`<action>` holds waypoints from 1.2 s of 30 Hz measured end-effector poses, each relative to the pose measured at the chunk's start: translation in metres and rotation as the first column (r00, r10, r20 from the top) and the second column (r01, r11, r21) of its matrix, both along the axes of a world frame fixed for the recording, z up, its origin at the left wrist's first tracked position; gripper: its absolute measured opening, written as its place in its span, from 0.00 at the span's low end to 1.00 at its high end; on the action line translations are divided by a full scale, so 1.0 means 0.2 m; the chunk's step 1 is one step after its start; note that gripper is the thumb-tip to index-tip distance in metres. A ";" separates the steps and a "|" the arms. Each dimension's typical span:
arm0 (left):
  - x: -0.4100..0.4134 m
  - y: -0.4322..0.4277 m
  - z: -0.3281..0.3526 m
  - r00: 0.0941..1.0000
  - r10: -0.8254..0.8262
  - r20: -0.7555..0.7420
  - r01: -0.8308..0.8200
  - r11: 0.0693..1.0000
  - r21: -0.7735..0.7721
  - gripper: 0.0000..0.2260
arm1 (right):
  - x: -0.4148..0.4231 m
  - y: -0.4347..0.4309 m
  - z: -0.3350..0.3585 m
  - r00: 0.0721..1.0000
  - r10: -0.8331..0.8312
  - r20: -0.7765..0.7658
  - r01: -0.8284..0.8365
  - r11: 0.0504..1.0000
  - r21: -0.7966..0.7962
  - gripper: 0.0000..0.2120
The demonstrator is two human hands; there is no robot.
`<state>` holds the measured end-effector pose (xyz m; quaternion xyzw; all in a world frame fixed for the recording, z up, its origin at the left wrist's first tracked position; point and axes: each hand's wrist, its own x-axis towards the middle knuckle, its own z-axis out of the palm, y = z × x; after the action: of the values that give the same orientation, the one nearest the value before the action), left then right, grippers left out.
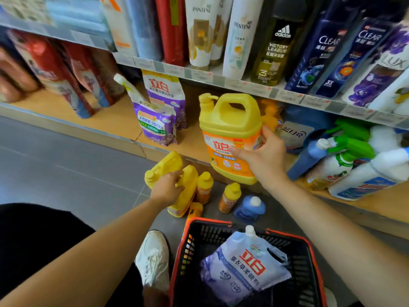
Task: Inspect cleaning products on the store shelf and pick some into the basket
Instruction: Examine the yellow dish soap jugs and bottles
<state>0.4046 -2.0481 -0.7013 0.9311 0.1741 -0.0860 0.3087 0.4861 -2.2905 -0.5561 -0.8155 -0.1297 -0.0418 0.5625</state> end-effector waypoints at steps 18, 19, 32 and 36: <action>-0.02 0.07 -0.05 0.996 0.075 0.047 -0.072 0.995 -0.070 0.22 | 0.46 0.38 -0.51 0.981 -0.110 -0.159 0.086 0.985 -0.152 0.33; -0.01 0.06 -0.04 0.996 0.071 0.045 -0.069 0.996 -0.054 0.21 | 0.46 0.37 -0.52 0.978 -0.120 -0.173 0.087 0.979 -0.186 0.31; 0.40 -0.01 0.16 0.942 0.203 0.267 -0.125 0.951 -0.281 0.33 | 0.24 0.02 -0.15 0.793 0.127 0.597 0.232 0.842 -0.487 0.23; 0.58 -0.03 0.14 0.937 0.206 0.281 -0.101 0.932 -0.347 0.53 | 0.27 -0.09 -0.15 0.895 0.129 0.426 0.280 0.580 -0.765 0.36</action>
<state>0.5213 -2.0532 -0.6723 0.8518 0.1793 0.0594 0.4886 0.5409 -2.3090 -0.5869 -0.9542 -0.2209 -0.1846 0.0811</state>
